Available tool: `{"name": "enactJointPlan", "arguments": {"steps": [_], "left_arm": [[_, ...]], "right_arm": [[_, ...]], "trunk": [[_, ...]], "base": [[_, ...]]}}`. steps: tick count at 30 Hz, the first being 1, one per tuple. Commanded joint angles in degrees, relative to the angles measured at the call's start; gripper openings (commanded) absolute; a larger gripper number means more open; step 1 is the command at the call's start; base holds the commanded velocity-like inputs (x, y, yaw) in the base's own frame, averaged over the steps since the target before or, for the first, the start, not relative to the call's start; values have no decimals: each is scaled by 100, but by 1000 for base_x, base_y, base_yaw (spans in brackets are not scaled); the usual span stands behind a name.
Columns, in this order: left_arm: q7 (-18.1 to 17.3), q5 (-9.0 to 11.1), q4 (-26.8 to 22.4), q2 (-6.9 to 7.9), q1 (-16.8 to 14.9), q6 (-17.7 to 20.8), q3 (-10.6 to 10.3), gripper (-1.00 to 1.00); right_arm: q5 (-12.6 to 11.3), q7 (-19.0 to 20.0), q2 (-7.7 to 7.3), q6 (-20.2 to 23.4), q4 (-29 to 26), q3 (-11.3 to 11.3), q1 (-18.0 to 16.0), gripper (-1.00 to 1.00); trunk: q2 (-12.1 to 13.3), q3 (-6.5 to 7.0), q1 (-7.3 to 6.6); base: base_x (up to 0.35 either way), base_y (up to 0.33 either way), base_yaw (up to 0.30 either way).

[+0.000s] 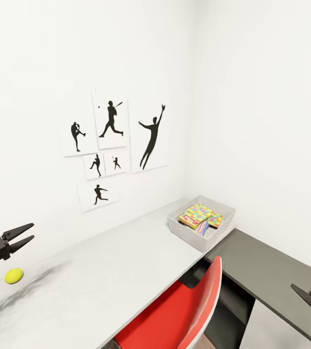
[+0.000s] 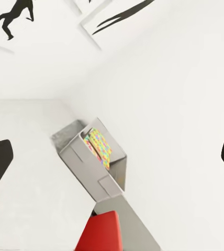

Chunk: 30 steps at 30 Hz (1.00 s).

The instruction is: Put all the toys in the child's room - the three board games (two on the bed and one on the table), the two jigsaw puzzles on the table, and the tennis ball on the table - inside the toy box on the table in the child's room.

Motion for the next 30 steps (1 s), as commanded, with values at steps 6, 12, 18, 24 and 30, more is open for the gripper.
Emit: {"name": "enactJointPlan", "arguments": {"steps": [6,12,18,24,30], "left_arm": [[-29,-21,4,-2,-9,20,4,100],[-50,-21,3,4,-9,20,8,100],[-171,-21,10,8,-9,20,10,100],[-202,-27,8,20,-9,20,9,100],[-226,-29,4,79,-16,20,-183,100]], "right_arm": [[-34,-8,-2,46,-4,0,3,100],[-34,-8,-3,51,-5,0,3,100],[-34,-8,-3,54,-3,0,3,100],[-32,-13,-3,55,2,0,3,100],[-31,-94,-3,55,11,0,3,100]], "trunk": [[-7,-7,1],[-7,-7,1],[73,29,-43],[314,137,-174],[554,244,-306]], "base": [[-74,0,280],[-25,0,281],[-4,0,282],[-1,0,283],[0,0,283]]}}
